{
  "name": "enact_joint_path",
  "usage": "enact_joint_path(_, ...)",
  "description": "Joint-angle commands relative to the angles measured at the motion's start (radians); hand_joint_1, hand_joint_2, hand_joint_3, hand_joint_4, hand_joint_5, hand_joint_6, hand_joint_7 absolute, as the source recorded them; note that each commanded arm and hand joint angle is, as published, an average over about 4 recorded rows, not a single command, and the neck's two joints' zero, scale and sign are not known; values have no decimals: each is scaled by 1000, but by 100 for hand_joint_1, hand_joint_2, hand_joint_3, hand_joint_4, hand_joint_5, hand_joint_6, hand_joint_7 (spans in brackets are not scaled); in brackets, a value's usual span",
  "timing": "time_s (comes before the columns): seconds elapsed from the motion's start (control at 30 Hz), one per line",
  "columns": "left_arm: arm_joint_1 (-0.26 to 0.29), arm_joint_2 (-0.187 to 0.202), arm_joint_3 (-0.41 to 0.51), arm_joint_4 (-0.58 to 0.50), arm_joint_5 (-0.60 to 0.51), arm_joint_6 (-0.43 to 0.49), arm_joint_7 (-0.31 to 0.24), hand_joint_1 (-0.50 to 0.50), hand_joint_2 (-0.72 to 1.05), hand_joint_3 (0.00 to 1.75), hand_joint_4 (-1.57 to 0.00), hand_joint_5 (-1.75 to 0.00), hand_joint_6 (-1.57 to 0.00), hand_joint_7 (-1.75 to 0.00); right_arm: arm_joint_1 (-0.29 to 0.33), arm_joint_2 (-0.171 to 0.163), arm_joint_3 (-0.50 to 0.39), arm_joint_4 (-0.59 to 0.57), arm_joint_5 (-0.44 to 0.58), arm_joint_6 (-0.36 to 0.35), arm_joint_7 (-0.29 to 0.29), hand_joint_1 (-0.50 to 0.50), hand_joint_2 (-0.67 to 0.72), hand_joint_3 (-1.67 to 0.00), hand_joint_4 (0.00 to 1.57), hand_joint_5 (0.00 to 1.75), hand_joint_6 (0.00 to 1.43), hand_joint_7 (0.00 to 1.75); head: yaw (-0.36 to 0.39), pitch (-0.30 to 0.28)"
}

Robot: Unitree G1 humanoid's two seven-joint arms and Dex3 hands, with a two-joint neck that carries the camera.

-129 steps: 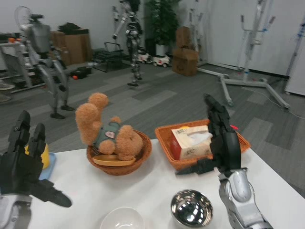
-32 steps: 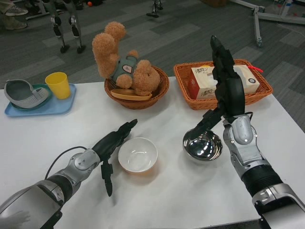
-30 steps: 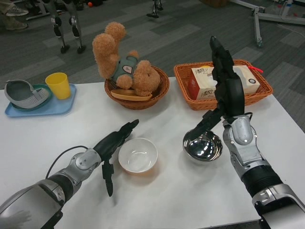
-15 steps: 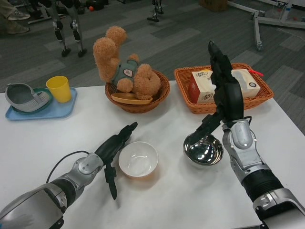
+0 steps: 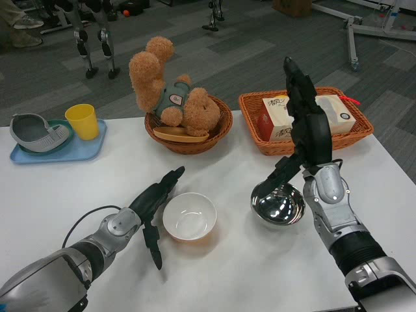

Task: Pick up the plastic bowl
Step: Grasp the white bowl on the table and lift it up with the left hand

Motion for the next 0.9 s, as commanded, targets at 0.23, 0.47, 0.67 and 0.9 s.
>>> enact_joint_path(0.23,-40,8,-141,3,-85,26,36,-50,-55,0,0,0,0,0,5,1,5,-11,13,-7,-2,-46,72,0,0,0,0,7,4,-3)
enact_joint_path(0.47,-63,8,-283,2,-228,41,36,-50,-55,0,0,0,0,0,5,1,5,-12,16,-7,-2,-46,72,0,0,0,0,7,8,2)
enact_joint_path(0.67,-73,8,-321,-1,-275,47,37,-50,-55,0,0,0,0,0,5,1,7,-12,18,-7,0,-46,72,0,0,0,0,7,15,4)
enact_joint_path(0.9,-73,-5,-339,-1,-327,47,35,-50,-55,0,0,0,0,0,5,-1,7,-11,22,-7,-1,-46,72,0,0,0,0,7,30,6)
